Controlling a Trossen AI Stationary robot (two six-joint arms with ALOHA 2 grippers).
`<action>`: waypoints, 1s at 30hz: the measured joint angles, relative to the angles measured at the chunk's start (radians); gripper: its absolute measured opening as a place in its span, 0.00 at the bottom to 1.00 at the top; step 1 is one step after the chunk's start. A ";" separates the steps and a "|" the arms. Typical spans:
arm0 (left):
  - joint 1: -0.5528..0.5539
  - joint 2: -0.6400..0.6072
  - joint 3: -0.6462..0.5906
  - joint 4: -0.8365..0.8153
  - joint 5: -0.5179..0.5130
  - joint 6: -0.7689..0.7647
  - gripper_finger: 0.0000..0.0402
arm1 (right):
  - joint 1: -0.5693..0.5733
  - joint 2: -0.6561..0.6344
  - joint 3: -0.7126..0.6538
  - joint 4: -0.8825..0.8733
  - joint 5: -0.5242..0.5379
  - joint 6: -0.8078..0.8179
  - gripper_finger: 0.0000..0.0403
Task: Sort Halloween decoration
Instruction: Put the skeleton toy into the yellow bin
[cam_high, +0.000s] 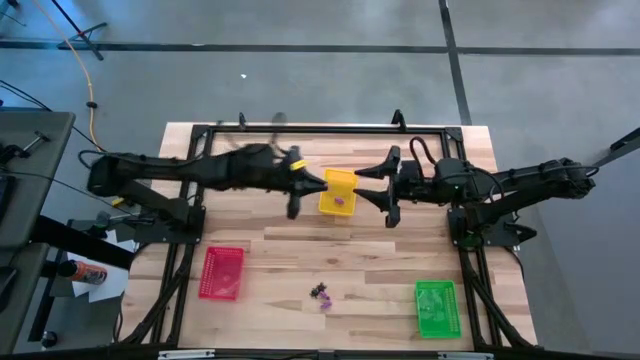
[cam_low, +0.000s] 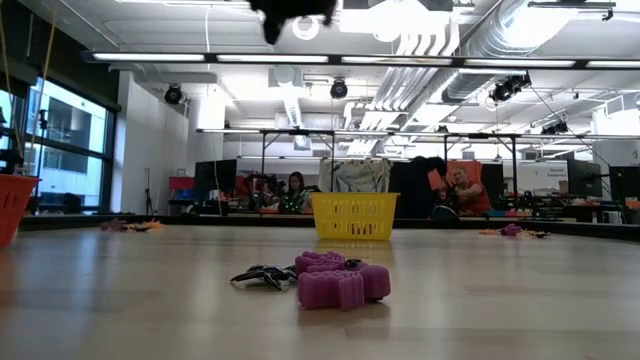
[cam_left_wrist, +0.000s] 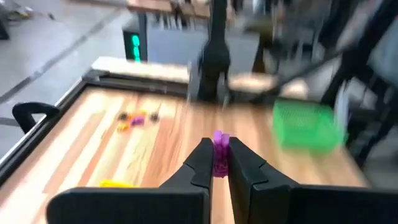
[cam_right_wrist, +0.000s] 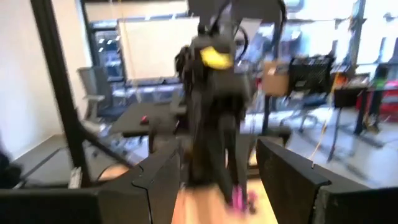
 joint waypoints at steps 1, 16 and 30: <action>0.011 0.033 0.030 -0.042 0.010 0.045 0.02 | 0.000 0.000 0.000 0.016 0.005 -0.017 0.51; 0.137 0.527 0.143 -0.095 -0.024 0.086 0.02 | 0.000 0.000 0.000 0.033 0.062 -0.014 0.51; 0.146 0.634 0.143 -0.033 -0.026 0.156 0.02 | 0.000 0.000 0.000 0.017 0.062 -0.012 0.51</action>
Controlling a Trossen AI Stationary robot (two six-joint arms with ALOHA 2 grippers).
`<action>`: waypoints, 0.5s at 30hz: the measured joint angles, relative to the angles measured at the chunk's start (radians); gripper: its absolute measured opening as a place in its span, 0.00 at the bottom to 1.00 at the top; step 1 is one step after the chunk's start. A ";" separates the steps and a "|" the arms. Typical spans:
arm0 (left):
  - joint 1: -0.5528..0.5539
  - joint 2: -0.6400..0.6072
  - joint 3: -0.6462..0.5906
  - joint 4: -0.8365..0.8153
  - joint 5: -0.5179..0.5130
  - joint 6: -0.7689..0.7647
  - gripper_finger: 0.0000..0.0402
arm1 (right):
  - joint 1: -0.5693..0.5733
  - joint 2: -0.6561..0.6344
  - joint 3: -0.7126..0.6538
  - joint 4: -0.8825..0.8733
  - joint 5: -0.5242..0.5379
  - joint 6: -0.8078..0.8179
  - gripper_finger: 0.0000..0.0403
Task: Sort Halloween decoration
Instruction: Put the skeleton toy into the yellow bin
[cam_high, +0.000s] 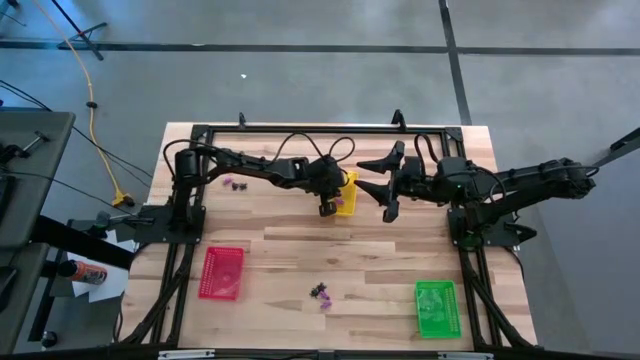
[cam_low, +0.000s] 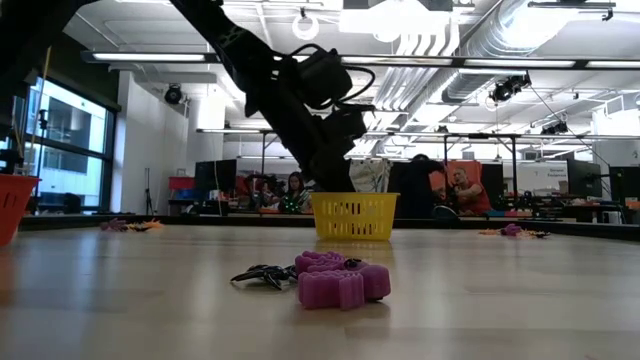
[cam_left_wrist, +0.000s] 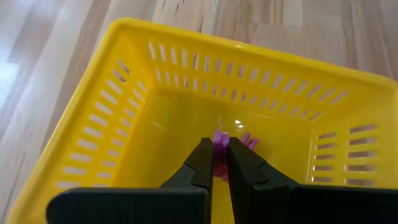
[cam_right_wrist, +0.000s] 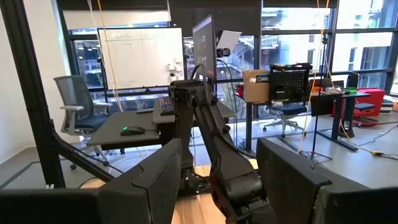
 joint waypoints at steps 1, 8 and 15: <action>0.000 0.000 0.000 0.001 0.000 0.000 0.02 | 0.000 0.000 0.000 -0.001 0.000 0.000 0.51; 0.018 0.021 -0.001 -0.054 -0.023 -0.013 0.02 | 0.000 0.000 0.000 -0.003 0.000 0.000 0.51; 0.011 0.035 0.002 -0.049 -0.033 -0.010 0.02 | 0.000 0.000 0.000 -0.014 0.000 0.076 0.51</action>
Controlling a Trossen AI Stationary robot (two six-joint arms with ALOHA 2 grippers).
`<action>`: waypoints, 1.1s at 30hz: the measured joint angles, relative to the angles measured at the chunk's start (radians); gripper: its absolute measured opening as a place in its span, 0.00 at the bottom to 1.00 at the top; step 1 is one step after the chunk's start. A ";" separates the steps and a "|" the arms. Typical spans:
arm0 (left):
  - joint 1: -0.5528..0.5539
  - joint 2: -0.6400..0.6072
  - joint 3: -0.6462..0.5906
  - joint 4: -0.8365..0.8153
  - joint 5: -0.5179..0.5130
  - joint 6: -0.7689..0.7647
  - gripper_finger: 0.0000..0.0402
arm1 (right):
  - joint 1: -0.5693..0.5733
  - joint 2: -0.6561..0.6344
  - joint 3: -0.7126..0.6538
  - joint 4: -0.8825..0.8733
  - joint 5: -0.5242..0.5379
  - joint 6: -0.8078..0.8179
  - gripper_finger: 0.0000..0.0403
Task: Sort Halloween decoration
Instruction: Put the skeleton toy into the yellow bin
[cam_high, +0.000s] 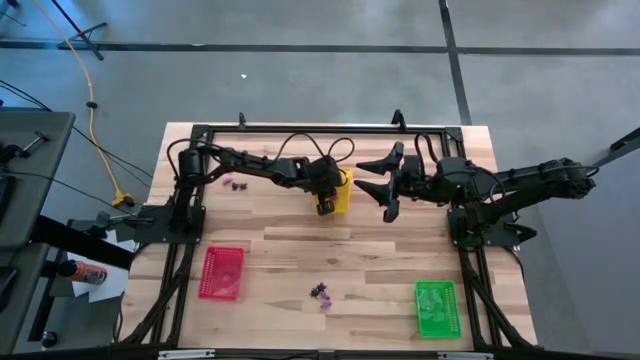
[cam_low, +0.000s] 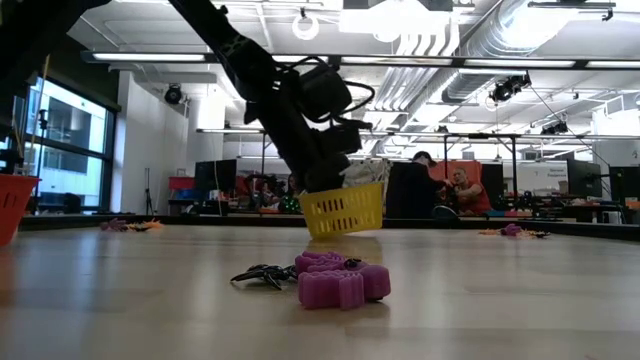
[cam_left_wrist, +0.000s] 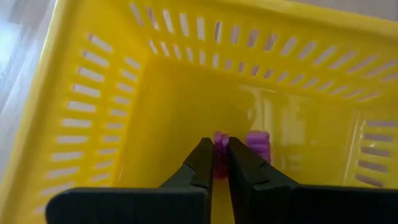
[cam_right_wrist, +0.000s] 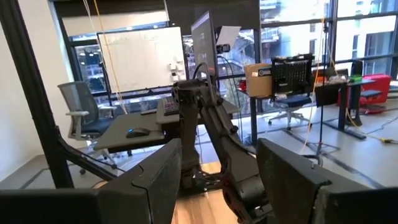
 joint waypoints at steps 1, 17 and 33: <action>-0.003 0.000 0.000 0.001 -0.007 0.003 0.03 | 0.000 0.000 0.000 0.000 0.000 0.002 0.51; -0.006 -0.018 -0.004 -0.027 -0.040 0.009 0.30 | 0.000 0.000 0.000 -0.004 0.000 0.000 0.51; -0.003 -0.342 -0.004 -0.171 -0.031 -0.077 0.48 | 0.000 0.000 0.000 -0.001 0.009 -0.021 0.51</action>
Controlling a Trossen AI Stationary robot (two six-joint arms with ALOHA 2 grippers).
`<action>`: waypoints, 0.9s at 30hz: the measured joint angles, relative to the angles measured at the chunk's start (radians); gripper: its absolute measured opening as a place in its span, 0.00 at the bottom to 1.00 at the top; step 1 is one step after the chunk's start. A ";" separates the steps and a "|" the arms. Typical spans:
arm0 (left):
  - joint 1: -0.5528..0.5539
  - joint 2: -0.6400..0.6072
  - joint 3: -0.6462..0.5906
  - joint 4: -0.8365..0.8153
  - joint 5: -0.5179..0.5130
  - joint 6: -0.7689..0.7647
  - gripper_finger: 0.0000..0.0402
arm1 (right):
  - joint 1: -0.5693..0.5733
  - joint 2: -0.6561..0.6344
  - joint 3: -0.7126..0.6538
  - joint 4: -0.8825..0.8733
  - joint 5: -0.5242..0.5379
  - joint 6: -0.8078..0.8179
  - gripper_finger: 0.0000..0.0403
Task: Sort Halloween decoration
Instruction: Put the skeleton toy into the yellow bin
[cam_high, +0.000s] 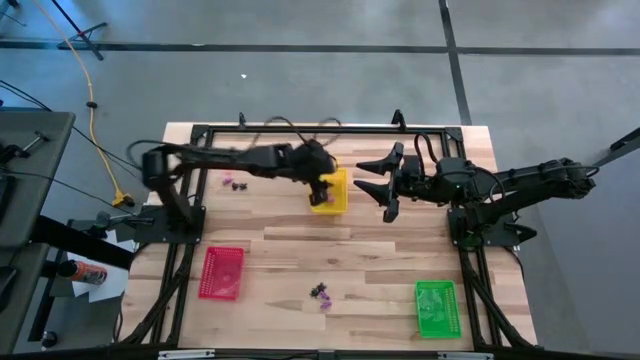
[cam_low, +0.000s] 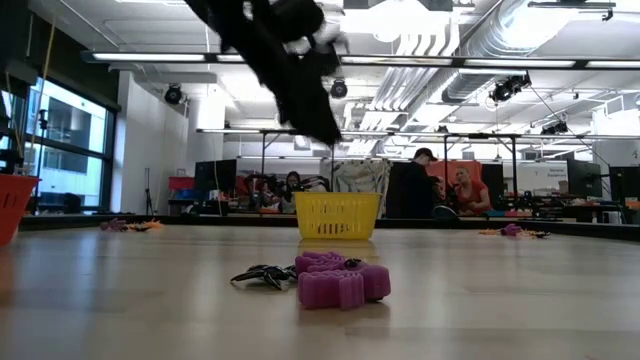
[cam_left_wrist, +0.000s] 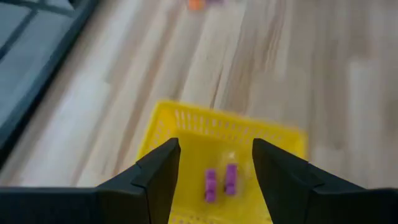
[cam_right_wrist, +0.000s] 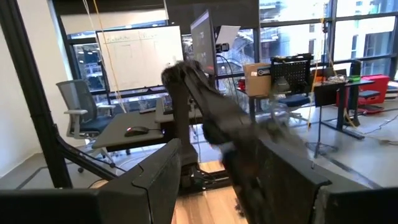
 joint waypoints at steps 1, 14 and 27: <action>-0.002 -0.046 0.000 -0.021 0.000 -0.032 0.48 | 0.000 0.000 0.000 0.000 0.001 -0.010 0.51; -0.213 -0.566 -0.236 0.403 -0.084 -0.121 0.47 | 0.000 0.000 0.000 -0.002 -0.001 -0.033 0.51; -0.330 -0.656 -0.413 0.540 -0.180 -0.088 0.47 | 0.000 0.000 0.000 -0.003 -0.003 -0.033 0.51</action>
